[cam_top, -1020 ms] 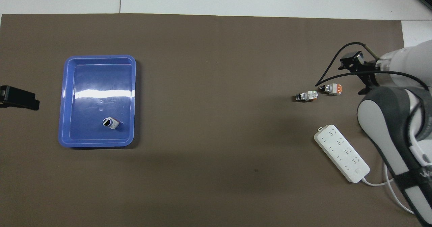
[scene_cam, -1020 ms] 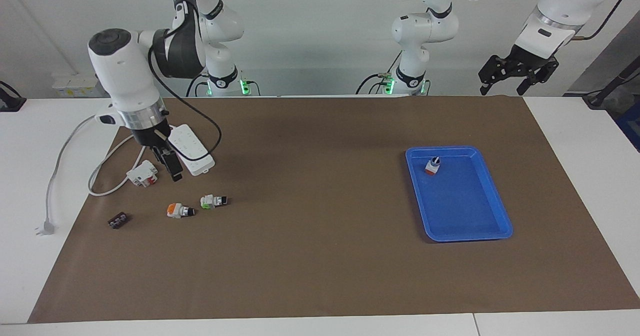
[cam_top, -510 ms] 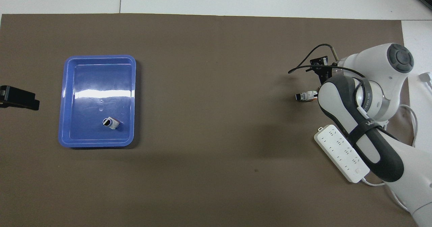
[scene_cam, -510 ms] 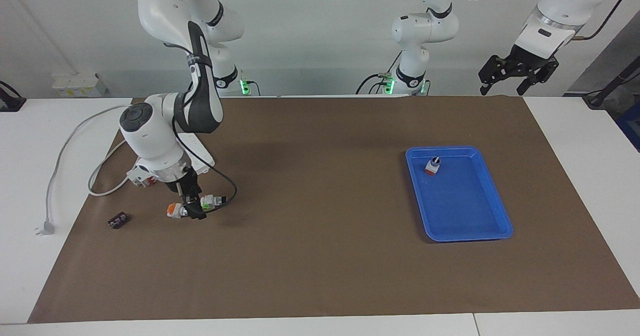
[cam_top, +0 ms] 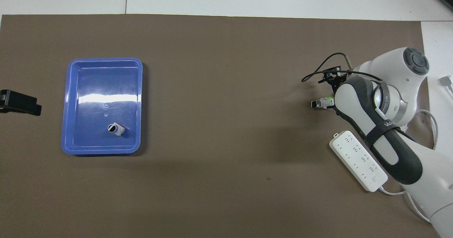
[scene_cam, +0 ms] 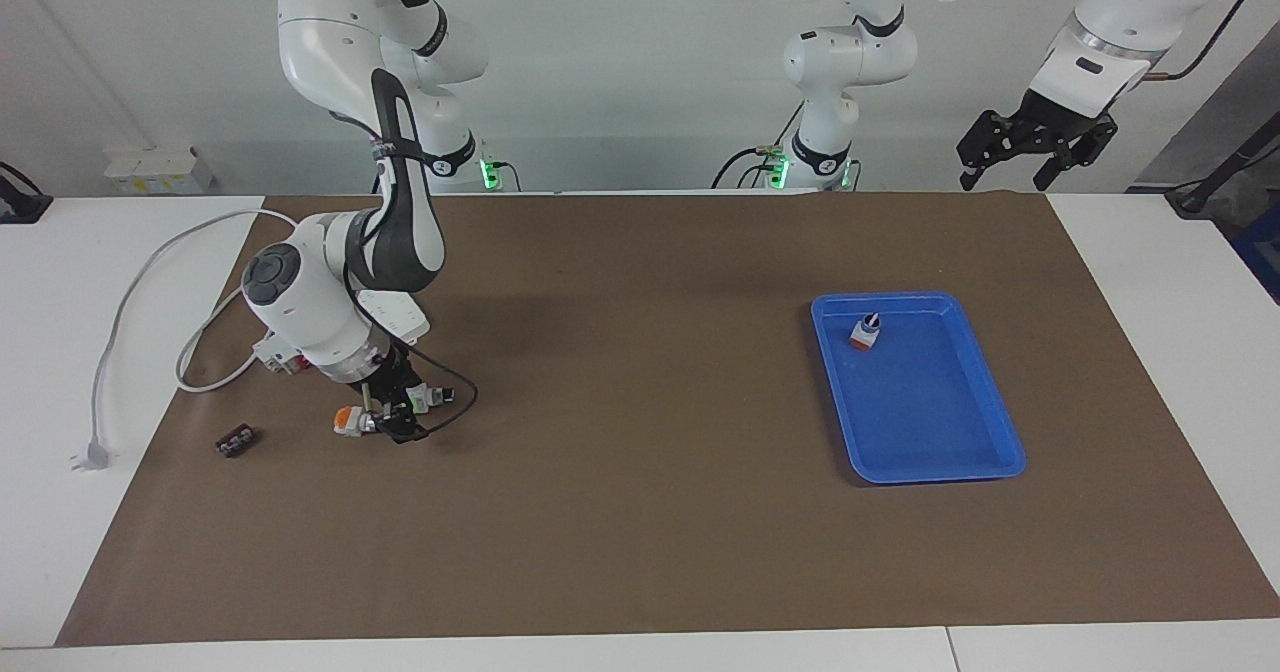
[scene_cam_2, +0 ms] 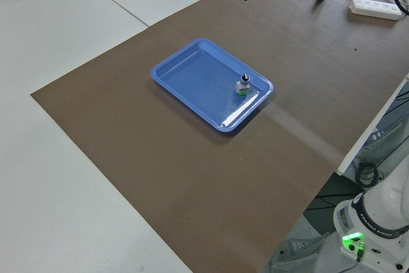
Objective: Turn and place switch with both arms
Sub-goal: 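Lower the right gripper and grasp the white switch with green part, then lift the switch with the right gripper while the left gripper approaches, then carry the switch toward the left gripper above the blue tray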
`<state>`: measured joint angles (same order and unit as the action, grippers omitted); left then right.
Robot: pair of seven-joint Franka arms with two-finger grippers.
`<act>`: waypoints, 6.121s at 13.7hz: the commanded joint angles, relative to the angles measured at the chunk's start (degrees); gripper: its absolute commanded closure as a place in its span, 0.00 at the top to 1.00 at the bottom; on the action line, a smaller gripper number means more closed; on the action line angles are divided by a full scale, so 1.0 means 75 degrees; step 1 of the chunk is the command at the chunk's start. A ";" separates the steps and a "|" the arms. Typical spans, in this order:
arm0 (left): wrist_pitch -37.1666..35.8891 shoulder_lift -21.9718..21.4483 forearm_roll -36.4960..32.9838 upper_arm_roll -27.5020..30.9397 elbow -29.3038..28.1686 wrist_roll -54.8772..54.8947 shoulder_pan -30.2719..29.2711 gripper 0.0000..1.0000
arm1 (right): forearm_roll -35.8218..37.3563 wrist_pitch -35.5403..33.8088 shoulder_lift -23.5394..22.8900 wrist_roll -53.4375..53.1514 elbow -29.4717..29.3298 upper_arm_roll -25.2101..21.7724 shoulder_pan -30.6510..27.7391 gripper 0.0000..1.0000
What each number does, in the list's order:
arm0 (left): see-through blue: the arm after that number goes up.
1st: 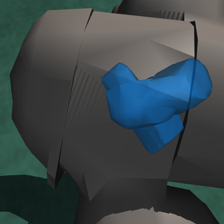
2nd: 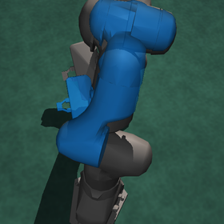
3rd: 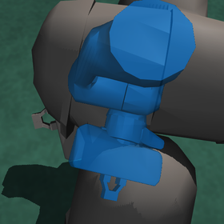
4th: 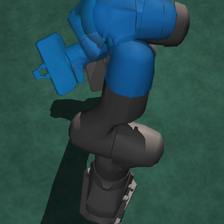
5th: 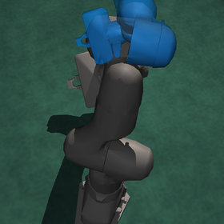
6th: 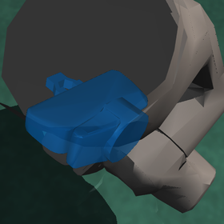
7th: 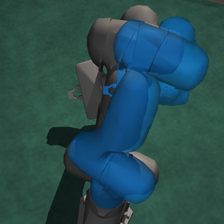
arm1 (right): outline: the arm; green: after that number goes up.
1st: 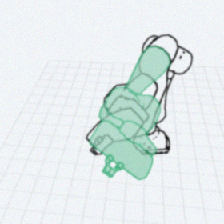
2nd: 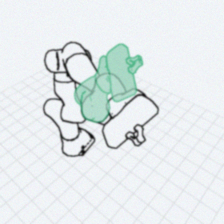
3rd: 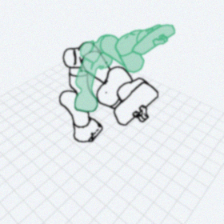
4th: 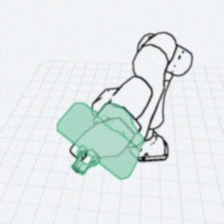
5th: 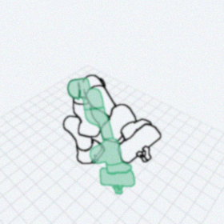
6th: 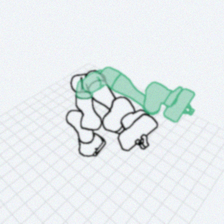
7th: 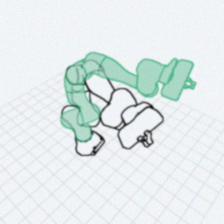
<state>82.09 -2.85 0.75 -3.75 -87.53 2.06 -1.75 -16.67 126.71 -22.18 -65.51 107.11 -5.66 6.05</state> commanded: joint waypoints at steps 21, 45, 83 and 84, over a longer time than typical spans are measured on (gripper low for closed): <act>-0.0023 -0.0182 -0.0124 -0.0062 -0.0200 -0.0064 -0.0059 1.00 | -0.1768 -0.1211 0.0649 0.1714 -0.0181 0.0192 -0.0255 0.00; 0.2139 -0.0147 0.3683 -0.0414 -0.0409 -0.4758 0.1718 1.00 | -0.6649 -0.1263 0.1258 -0.1742 -0.1566 0.2184 0.1419 0.00; 0.3597 -0.0909 0.3779 -0.0367 -0.2180 0.0997 0.2097 0.00 | -0.6614 -0.1227 0.1223 -0.1801 -0.1590 0.2172 0.1432 0.00; 0.3598 -0.0897 0.3756 -0.0367 -0.2157 0.1350 0.2097 0.00 | -0.6614 -0.1238 0.1223 -0.1801 -0.1578 0.2184 0.1432 0.00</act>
<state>108.66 -7.54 29.26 -6.78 -101.22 5.75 14.53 -67.47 117.31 -13.27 -77.55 95.44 10.15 17.58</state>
